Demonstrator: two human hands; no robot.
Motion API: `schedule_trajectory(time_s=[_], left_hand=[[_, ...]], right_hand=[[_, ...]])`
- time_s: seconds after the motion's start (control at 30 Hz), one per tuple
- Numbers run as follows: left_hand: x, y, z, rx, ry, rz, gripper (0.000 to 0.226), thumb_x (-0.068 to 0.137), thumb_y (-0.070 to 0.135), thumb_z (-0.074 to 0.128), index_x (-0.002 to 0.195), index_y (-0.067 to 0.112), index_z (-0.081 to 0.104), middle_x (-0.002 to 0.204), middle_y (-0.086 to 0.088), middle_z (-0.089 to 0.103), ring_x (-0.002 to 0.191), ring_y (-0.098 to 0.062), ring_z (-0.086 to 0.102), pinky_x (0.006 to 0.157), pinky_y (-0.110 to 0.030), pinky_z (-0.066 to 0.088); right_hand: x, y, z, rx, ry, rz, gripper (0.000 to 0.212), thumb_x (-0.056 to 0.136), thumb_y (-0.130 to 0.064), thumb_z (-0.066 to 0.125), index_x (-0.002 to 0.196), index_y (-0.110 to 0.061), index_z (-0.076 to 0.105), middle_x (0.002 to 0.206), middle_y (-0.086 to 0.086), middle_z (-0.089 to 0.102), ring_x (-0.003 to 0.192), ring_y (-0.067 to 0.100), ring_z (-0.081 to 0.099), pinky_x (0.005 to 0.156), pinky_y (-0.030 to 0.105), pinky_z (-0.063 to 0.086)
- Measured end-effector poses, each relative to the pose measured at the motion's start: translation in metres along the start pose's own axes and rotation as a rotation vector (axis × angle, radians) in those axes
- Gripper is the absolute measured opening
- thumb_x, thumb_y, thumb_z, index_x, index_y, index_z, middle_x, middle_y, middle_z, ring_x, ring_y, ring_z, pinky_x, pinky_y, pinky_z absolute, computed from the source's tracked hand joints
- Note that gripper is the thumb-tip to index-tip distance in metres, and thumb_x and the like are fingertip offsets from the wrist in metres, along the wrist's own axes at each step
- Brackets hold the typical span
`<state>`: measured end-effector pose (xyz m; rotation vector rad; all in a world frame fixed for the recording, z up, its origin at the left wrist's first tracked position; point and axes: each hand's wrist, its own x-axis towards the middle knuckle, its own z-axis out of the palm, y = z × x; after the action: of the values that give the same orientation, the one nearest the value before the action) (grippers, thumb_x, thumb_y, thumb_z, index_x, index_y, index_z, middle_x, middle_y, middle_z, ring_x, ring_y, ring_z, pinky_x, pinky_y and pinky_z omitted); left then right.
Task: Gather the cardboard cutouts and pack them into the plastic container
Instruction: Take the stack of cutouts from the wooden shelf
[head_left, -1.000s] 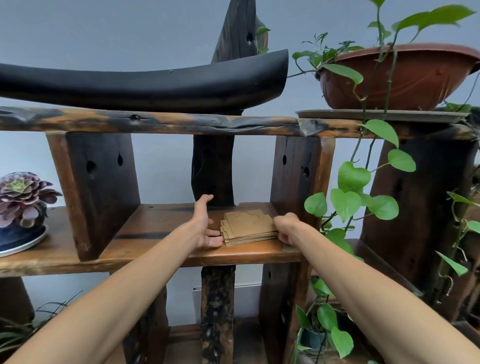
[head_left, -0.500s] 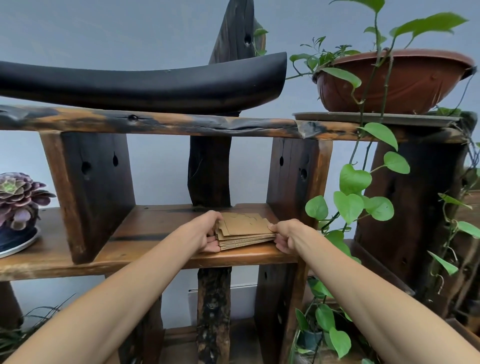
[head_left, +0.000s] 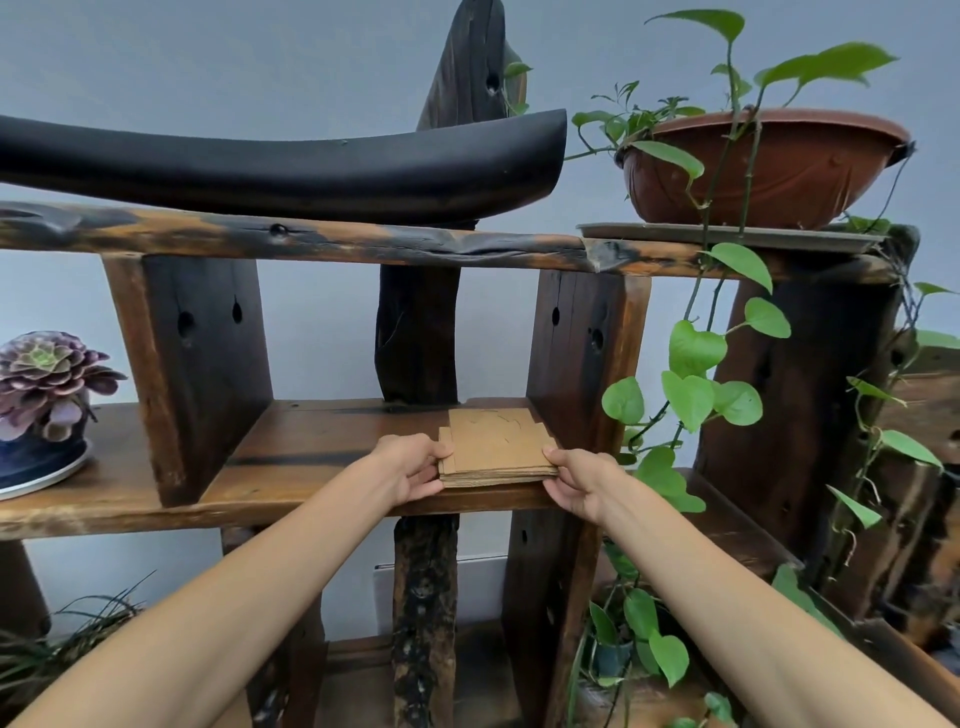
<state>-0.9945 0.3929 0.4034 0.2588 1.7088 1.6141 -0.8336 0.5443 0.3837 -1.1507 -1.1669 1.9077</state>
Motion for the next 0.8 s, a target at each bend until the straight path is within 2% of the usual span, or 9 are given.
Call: schedule_trajectory(time_s=[0.13,0.2,0.3,0.33,0.43,0.5,0.6,0.67,0.8], left_hand=[[-0.004,-0.011,-0.007,-0.041,-0.044,0.010,0.022,0.092,0.002,0.073,0.114,0.002,0.070,0.107,-0.015,0.080,0.100,-0.025,0.076,0.085,-0.041,0.063],[-0.007,-0.017,-0.009,-0.045,-0.056,0.015,0.023,0.091,0.003,0.074,0.114,0.003,0.072,0.108,-0.014,0.080,0.100,-0.026,0.076,0.084,-0.041,0.063],[-0.012,-0.025,-0.011,-0.043,-0.081,0.016,0.022,0.092,0.005,0.074,0.113,0.006,0.074,0.112,-0.013,0.079,0.101,-0.025,0.076,0.080,-0.039,0.063],[-0.014,-0.027,-0.012,-0.047,-0.090,0.015,0.022,0.092,0.005,0.074,0.113,0.007,0.074,0.113,-0.013,0.079,0.102,-0.025,0.076,0.081,-0.039,0.063],[-0.020,-0.035,-0.017,-0.071,-0.129,0.016,0.023,0.091,0.006,0.075,0.114,0.007,0.074,0.113,-0.013,0.079,0.103,-0.025,0.075,0.087,-0.040,0.061],[-0.024,-0.041,-0.021,-0.063,-0.162,0.039,0.022,0.092,0.007,0.074,0.114,0.009,0.075,0.112,-0.010,0.080,0.102,-0.023,0.075,0.082,-0.038,0.062],[-0.028,-0.054,-0.028,0.010,-0.187,0.114,0.024,0.092,0.012,0.075,0.116,0.016,0.076,0.110,-0.004,0.081,0.100,-0.019,0.076,0.063,-0.028,0.062],[-0.027,-0.063,-0.033,0.043,-0.231,0.135,0.031,0.091,0.012,0.076,0.121,0.021,0.073,0.110,-0.001,0.082,0.100,-0.017,0.077,0.056,-0.024,0.062],[-0.027,-0.087,-0.045,0.074,-0.363,0.119,0.052,0.089,0.012,0.078,0.136,0.030,0.063,0.109,0.002,0.082,0.092,-0.013,0.079,0.056,-0.023,0.061]], right_hand=[[-0.011,0.012,-0.010,0.081,-0.030,0.011,0.023,0.093,-0.002,0.071,0.111,-0.005,0.057,0.093,0.012,0.071,0.074,0.016,0.068,0.080,0.031,0.057],[-0.018,0.016,-0.015,0.118,-0.046,0.025,0.016,0.093,0.000,0.070,0.106,-0.004,0.060,0.096,0.014,0.072,0.077,0.018,0.070,0.077,0.032,0.058],[-0.030,0.021,-0.022,0.153,-0.078,0.022,0.006,0.094,0.004,0.067,0.097,-0.001,0.065,0.095,0.014,0.073,0.081,0.019,0.071,0.083,0.032,0.058],[-0.034,0.022,-0.024,0.152,-0.079,0.018,0.006,0.094,0.004,0.066,0.095,-0.001,0.066,0.094,0.014,0.073,0.081,0.019,0.071,0.081,0.032,0.058],[-0.047,0.028,-0.030,0.130,-0.062,0.005,0.008,0.094,0.003,0.066,0.099,-0.002,0.069,0.091,0.013,0.074,0.077,0.017,0.073,0.064,0.027,0.059],[-0.057,0.036,-0.034,0.111,-0.051,-0.010,0.010,0.094,0.002,0.066,0.101,-0.003,0.070,0.084,0.011,0.078,0.070,0.015,0.076,0.058,0.024,0.060],[-0.070,0.057,-0.043,0.110,-0.031,-0.040,0.012,0.093,0.001,0.067,0.103,-0.004,0.073,0.096,0.012,0.080,0.088,0.019,0.077,0.075,0.027,0.061],[-0.080,0.073,-0.051,0.095,-0.016,-0.062,0.017,0.093,-0.003,0.068,0.110,-0.005,0.072,0.101,0.009,0.081,0.095,0.019,0.076,0.084,0.028,0.058],[-0.101,0.101,-0.066,0.086,-0.013,-0.049,0.022,0.094,-0.007,0.069,0.116,-0.008,0.070,0.099,0.005,0.082,0.089,0.013,0.078,0.076,0.022,0.057]])
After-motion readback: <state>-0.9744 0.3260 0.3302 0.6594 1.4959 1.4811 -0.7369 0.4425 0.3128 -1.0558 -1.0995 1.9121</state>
